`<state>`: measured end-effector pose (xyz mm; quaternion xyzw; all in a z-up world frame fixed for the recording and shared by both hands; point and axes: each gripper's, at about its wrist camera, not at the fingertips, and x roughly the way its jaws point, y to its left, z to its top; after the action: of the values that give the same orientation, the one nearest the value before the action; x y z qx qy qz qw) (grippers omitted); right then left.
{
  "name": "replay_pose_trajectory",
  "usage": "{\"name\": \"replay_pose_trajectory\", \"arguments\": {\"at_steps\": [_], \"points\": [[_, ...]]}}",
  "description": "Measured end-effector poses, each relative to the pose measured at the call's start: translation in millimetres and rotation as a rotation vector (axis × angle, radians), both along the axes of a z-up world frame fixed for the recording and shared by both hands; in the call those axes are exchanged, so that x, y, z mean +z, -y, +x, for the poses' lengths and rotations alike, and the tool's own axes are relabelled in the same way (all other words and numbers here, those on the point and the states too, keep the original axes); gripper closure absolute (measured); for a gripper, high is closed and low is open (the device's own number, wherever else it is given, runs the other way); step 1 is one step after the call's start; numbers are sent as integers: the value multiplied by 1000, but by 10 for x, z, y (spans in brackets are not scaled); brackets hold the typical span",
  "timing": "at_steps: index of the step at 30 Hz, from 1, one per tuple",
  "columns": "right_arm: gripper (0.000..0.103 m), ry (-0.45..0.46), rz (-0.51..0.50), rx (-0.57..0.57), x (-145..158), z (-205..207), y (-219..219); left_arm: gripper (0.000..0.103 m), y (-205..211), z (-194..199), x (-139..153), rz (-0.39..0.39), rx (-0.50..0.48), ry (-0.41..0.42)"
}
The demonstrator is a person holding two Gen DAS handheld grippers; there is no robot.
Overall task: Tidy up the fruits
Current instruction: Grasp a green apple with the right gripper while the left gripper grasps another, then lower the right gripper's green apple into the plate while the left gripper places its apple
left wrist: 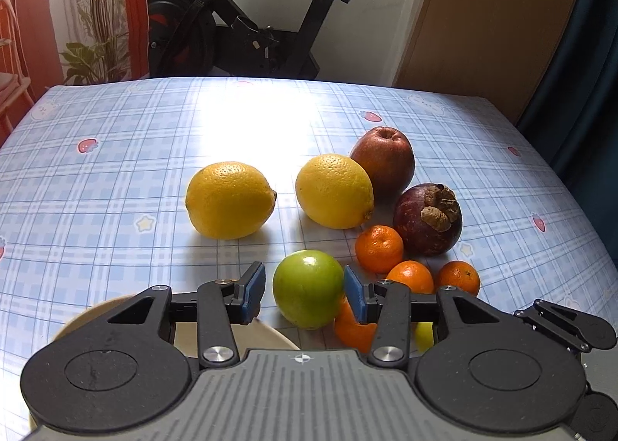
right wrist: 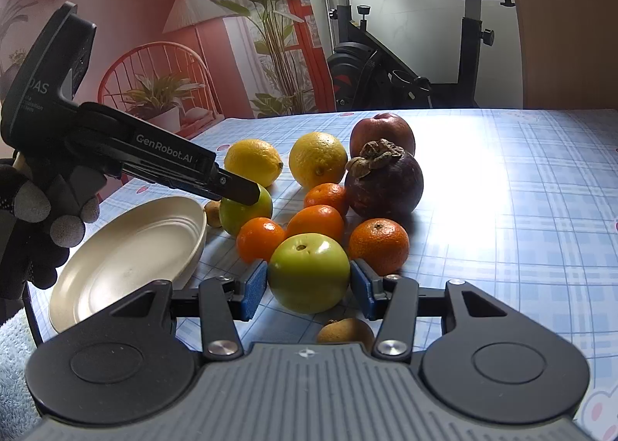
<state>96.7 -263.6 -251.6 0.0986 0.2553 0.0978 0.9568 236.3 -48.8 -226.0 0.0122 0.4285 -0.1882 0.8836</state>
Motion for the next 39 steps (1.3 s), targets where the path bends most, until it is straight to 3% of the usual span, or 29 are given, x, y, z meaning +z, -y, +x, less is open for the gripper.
{"name": "replay_pose_trajectory", "arguments": {"at_steps": [6, 10, 22, 32, 39], "points": [[53, -1, 2, 0, -1, 2, 3, 57, 62, 73, -61, -17, -34, -51], [53, -1, 5, 1, -3, 3, 5, 57, 89, 40, -62, 0, -41, -42], [53, 9, 4, -5, 18, -18, 9, 60, -107, -258, 228, -19, -24, 59], [53, 29, -29, -21, 49, -66, -18, 60, -502, -406, 491, -77, 17, 110], [53, 42, -66, 39, 184, -52, -229, 60, -877, -452, 448, -73, 74, 89]]}}
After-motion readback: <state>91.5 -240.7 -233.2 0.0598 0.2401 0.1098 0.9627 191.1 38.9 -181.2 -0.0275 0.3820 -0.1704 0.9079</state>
